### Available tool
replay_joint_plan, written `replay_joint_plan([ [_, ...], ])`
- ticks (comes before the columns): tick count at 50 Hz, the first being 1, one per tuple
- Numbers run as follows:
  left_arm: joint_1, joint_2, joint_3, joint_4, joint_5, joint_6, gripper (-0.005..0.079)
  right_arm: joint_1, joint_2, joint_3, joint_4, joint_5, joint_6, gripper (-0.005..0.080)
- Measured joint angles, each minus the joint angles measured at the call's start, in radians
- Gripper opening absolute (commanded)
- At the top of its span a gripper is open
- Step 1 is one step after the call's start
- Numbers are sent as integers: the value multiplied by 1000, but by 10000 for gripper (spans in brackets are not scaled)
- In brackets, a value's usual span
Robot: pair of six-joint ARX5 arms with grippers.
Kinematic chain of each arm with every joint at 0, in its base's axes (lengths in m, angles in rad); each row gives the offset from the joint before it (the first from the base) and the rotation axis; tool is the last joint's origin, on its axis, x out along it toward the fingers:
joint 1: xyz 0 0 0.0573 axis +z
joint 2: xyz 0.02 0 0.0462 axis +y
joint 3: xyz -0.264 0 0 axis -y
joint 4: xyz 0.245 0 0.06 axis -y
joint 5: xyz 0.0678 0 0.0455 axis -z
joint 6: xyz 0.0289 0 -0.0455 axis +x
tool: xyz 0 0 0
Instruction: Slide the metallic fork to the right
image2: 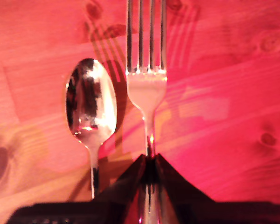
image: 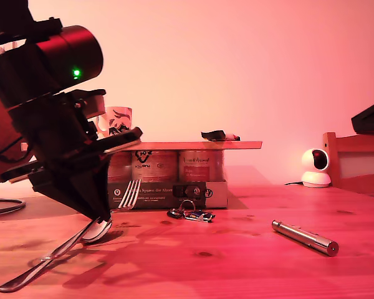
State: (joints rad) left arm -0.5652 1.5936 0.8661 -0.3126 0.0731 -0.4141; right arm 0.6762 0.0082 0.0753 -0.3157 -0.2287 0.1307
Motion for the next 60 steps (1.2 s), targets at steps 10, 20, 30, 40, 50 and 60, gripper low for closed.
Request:
replay_joint_plan([
  [10, -24, 0, 0, 23, -5, -3, -19, 0, 0, 0, 0, -1, 0, -12],
  [20, -43, 34, 0, 29, -5, -14, -19, 0, 0, 0, 0, -1, 0, -12],
  [30, -50, 85, 0, 31, -5, -22, -19, 0, 0, 0, 0, -17, 1, -12],
  [40, -67, 108, 0, 54, -5, -24, -19, 0, 0, 0, 0, -23, 1, -12],
  [50, -103, 123, 2, 93, -3, -26, 12, 0, 0, 0, 0, -23, 1, -12],
  [60, -122, 130, 2, 119, 15, -29, 51, 0, 0, 0, 0, -23, 1, -12],
])
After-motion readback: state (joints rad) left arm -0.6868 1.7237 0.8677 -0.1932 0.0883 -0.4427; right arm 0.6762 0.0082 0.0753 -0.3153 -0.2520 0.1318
